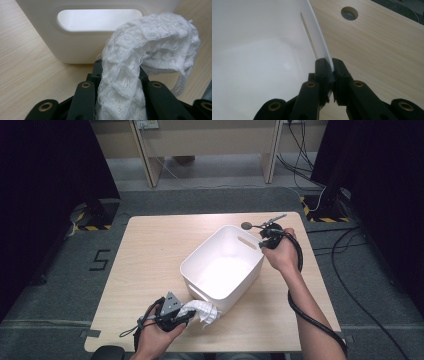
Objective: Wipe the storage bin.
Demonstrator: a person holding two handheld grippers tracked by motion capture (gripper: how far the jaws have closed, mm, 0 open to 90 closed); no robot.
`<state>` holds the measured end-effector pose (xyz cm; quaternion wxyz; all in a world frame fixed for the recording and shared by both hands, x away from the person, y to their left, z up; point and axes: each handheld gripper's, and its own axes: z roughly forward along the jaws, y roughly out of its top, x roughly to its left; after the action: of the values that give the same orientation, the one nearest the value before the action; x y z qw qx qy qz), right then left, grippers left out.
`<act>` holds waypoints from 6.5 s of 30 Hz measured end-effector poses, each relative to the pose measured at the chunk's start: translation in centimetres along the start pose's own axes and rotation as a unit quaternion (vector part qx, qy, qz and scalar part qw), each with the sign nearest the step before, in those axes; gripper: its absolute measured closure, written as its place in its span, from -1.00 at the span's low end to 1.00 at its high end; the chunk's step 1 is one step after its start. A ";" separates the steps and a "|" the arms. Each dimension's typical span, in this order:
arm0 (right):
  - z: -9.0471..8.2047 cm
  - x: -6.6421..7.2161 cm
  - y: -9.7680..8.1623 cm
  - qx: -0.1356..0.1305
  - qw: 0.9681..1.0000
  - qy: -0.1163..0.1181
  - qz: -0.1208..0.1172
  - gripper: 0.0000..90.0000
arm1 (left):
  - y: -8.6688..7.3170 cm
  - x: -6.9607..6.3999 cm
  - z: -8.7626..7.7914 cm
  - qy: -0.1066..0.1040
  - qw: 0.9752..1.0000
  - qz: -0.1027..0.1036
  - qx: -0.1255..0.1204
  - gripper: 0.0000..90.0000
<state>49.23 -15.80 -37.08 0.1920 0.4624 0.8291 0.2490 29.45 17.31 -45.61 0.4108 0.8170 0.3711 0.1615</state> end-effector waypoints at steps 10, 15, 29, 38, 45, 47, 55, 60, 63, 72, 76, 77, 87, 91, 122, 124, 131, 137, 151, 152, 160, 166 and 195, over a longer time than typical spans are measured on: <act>-0.7 0.0 -0.5 -0.019 1.000 -0.004 0.024 0.56 | -0.1 0.0 0.0 0.001 1.000 -0.003 -0.001 0.56; -1.6 -0.1 -1.0 -0.029 0.999 0.000 0.041 0.54 | -0.1 0.0 0.0 0.000 1.000 -0.003 -0.001 0.56; -2.8 0.1 -1.8 -0.028 0.997 0.018 0.070 0.59 | 0.0 -0.2 0.1 -0.001 1.000 0.001 0.002 0.56; -2.2 0.5 -1.4 -0.015 0.997 0.009 0.077 0.63 | 0.1 -0.2 0.1 -0.001 1.000 0.002 0.000 0.56; -1.7 0.6 -0.9 -0.011 0.998 -0.008 0.063 0.78 | 0.0 -0.3 0.1 -0.002 1.000 0.002 0.000 0.56; -1.6 0.7 -0.8 -0.009 0.998 -0.014 0.058 0.81 | 0.0 -0.3 0.1 -0.003 1.000 0.002 -0.001 0.56; -1.5 0.7 -0.5 -0.008 0.998 -0.019 0.052 0.86 | 0.1 -0.4 0.2 -0.005 1.000 0.004 -0.001 0.56; -1.2 0.6 -0.2 -0.010 0.999 -0.016 0.044 0.87 | 0.1 -0.5 0.2 -0.007 1.000 0.005 0.000 0.56; -1.0 0.5 0.1 -0.011 0.999 -0.015 0.032 0.87 | 0.0 -0.5 0.3 -0.008 1.000 0.004 0.001 0.56; -0.4 0.3 0.6 -0.021 1.000 -0.006 0.011 0.88 | 0.1 -0.5 0.2 -0.009 1.000 0.006 0.001 0.56; -0.2 0.1 0.7 -0.026 1.000 0.002 0.003 0.88 | 0.2 -0.5 0.3 -0.010 1.000 0.010 0.002 0.56; -0.2 0.1 0.8 -0.027 1.000 0.003 0.001 0.88 | 0.2 -0.6 0.3 -0.010 1.000 0.010 0.001 0.56; 0.0 0.2 1.0 -0.028 0.999 0.001 -0.017 0.88 | 0.3 -0.8 0.4 -0.013 1.000 0.015 0.002 0.56; 0.1 0.1 1.0 -0.031 0.999 0.007 -0.017 0.89 | 0.4 -0.9 0.4 -0.015 1.000 0.017 0.002 0.56; -1.2 0.1 -2.5 0.011 0.999 0.038 0.029 1.00 | 0.4 -0.9 0.6 -0.019 1.000 0.019 0.002 0.56; -1.0 0.3 -2.4 0.009 0.999 0.038 0.029 1.00 | 0.3 -0.9 0.6 -0.020 1.000 0.017 0.001 0.56; -0.7 0.5 -2.0 0.005 0.999 0.030 0.021 1.00 | 0.3 -0.9 0.6 -0.021 1.000 0.017 0.002 0.56; -0.3 0.5 -1.4 -0.004 0.999 0.027 0.017 1.00 | 0.2 -0.9 0.6 -0.021 1.000 0.017 0.002 0.56; 1.1 1.3 0.7 -0.034 0.999 0.025 0.022 1.00 | 0.2 -0.8 0.5 -0.019 1.000 0.015 -0.001 0.56; 1.2 1.4 0.8 -0.036 0.999 0.025 0.022 1.00 | 0.2 -0.7 0.5 -0.019 1.000 0.015 -0.001 0.56; 0.3 1.4 0.9 -0.048 0.997 0.017 0.059 0.78 | 0.3 -0.7 0.4 -0.018 1.000 0.017 -0.001 0.56; -1.2 1.6 1.4 -0.065 0.995 0.019 0.069 0.72 | 0.4 -1.0 0.6 -0.020 1.000 0.016 -0.004 0.56; -0.1 2.8 2.4 -0.032 0.998 0.028 0.048 0.70 | 0.7 -1.1 0.6 -0.022 1.000 0.022 -0.006 0.56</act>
<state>49.38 -12.34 -35.84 0.1713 0.4885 0.8024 0.2969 29.35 15.89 -45.41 0.4197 0.8260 0.3431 0.1547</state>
